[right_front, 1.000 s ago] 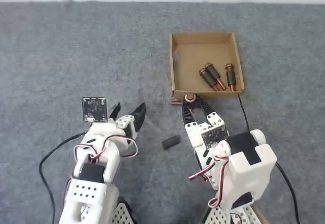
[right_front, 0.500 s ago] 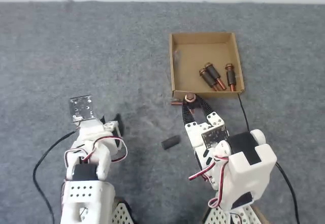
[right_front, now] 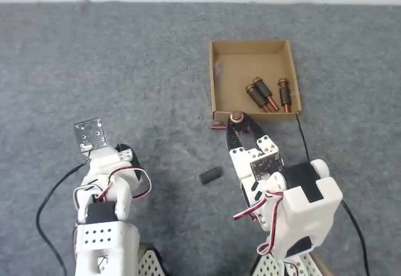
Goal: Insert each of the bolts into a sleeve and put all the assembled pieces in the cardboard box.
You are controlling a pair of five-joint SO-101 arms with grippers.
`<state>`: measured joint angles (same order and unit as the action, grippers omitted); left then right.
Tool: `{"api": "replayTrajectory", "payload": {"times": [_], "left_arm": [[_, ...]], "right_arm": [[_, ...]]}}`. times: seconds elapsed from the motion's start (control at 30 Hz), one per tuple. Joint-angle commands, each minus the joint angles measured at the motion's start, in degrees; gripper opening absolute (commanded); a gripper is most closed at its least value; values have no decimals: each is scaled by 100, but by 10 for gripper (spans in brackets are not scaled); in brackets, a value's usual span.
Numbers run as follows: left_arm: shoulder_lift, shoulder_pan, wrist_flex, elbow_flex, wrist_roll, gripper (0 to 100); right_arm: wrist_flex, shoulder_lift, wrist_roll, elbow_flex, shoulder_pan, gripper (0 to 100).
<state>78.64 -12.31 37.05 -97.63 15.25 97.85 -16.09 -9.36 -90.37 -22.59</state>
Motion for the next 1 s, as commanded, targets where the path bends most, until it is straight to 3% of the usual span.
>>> {"api": "replayTrajectory", "payload": {"times": [0.0, 0.1, 0.2, 0.43, 0.67, 0.8, 0.97], "left_arm": [[123, -18, 0, 75, -35, 11], [123, -18, 0, 75, -35, 11], [123, -18, 0, 75, -35, 11], [123, -18, 0, 75, -35, 11], [123, -18, 0, 75, -35, 11], [123, -18, 0, 75, -35, 11], [123, -18, 0, 75, -35, 11]], "right_arm": [[163, 409, -62, 220, 57, 6], [110, 831, -62, 176, 66, 6], [-611, 1437, -62, 220, 75, 6], [-3415, 3354, -44, 721, 75, 6], [-6941, 4875, -9, 1855, 75, 6], [-8866, 4971, 0, 2822, 127, 6], [-10211, 4418, 0, 4079, 356, 6]]}}
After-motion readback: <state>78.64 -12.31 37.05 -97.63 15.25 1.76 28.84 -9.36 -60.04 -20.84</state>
